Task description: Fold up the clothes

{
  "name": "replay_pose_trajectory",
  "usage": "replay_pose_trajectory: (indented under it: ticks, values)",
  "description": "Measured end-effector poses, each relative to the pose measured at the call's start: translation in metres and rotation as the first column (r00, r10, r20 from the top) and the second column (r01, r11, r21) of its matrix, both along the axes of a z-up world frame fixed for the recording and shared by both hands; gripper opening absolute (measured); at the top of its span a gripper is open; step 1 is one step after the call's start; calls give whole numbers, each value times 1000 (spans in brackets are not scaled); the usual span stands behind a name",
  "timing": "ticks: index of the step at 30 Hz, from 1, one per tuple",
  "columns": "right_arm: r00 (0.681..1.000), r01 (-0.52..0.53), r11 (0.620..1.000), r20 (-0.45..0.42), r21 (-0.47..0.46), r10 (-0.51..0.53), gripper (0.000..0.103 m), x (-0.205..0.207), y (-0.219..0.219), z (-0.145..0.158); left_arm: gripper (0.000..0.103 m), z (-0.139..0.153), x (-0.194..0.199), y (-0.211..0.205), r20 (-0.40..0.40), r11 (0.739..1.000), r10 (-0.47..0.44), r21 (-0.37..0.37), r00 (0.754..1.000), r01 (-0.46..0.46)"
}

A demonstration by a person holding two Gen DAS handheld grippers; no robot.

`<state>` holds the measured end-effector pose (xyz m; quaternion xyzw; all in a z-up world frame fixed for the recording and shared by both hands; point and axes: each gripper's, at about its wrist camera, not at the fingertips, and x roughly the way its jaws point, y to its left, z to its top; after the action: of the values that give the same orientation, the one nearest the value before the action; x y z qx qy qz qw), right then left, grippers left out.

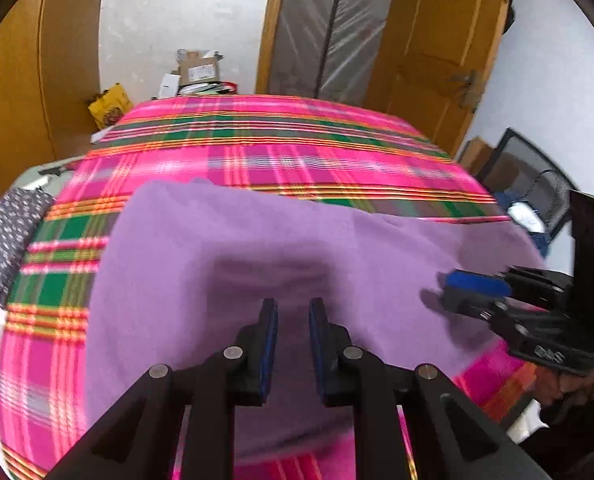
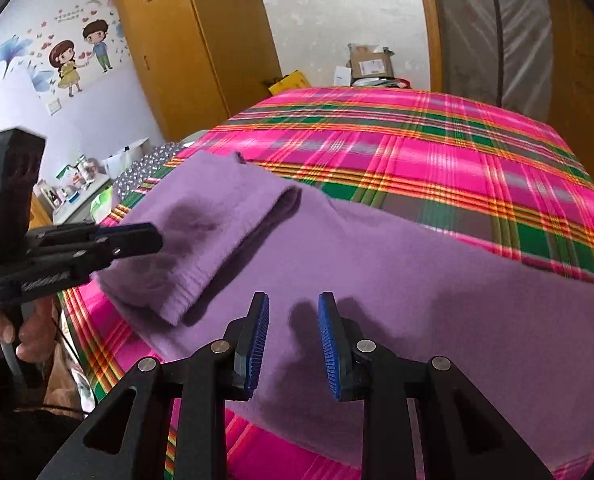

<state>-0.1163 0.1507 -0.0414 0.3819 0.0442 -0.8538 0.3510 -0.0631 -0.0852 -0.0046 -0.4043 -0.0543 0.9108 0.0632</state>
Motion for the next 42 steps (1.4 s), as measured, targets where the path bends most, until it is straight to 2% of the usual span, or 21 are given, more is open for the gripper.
replay_pose_trajectory:
  ticks: [6,12,22,28,34,42]
  values:
    - [1000,9,1000,11,2,-9,26,-6,3,0,16,-1,-28,0,46,997,50,-55,998,-48]
    - [999,40,999,27,9,-40,26,-16,10,-2,16,-17,-40,1,102,996,63,-62,993,-57]
    - [997,64,998,29,22,-65,26,-30,14,1,16,-9,-57,-13,80,990,112,-92,990,-105]
    - [996,74,997,46,16,-75,26,-38,14,2,16,-20,-70,-23,96,988,132,-98,987,-123]
    - [999,24,1000,24,5,-24,26,-43,-5,13,16,-15,-66,-25,84,987,144,-88,986,-137]
    - [997,-78,997,2,-18,78,26,-48,-43,21,16,-6,-82,-49,53,969,210,-141,976,-201]
